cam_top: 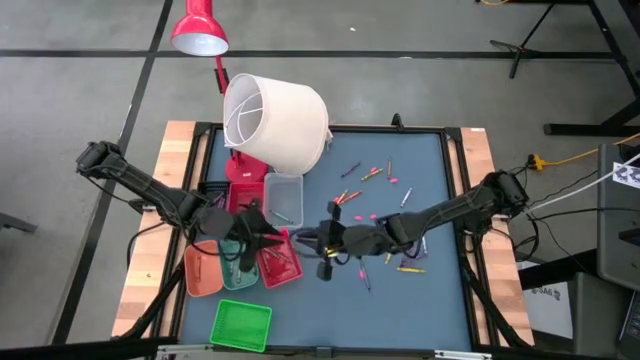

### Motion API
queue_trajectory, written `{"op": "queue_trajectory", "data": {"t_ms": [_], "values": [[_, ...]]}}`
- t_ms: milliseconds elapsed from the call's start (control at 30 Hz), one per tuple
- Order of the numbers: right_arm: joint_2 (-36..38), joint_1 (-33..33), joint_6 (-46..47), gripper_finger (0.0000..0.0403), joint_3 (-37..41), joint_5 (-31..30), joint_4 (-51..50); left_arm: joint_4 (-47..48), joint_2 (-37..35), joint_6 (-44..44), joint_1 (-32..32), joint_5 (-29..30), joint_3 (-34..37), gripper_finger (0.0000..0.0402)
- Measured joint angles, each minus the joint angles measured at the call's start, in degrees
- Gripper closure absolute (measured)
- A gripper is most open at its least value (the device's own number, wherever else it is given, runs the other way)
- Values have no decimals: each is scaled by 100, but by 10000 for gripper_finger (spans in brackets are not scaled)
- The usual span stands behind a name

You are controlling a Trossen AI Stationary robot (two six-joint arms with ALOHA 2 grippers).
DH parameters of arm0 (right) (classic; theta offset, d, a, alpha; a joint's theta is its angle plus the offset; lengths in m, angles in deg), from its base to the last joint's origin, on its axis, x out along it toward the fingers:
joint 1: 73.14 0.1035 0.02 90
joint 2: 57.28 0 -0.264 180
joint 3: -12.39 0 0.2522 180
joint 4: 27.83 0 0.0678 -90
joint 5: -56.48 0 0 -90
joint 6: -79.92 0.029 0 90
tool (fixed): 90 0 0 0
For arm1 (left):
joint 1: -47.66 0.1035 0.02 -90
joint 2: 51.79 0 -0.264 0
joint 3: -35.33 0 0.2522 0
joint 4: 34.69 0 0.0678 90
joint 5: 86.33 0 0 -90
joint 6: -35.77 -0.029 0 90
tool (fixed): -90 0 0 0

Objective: Sort crayons
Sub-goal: Put the gray crayon into the green bin

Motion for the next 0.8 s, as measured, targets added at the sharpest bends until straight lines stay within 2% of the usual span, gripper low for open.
{"op": "queue_trajectory", "data": {"t_ms": [267, 533, 800], "values": [[0, -286, -531, 370, 0, 655, 1057, -860, 45, -875, -45, 51, -2, 313], [0, -277, -1063, 370, 0, 667, 1723, -1539, 43, -1330, -44, 33, -2, 313], [0, -275, -1097, 370, 0, 667, 2044, -1871, 43, -1369, -43, 24, -2, 313]]}}
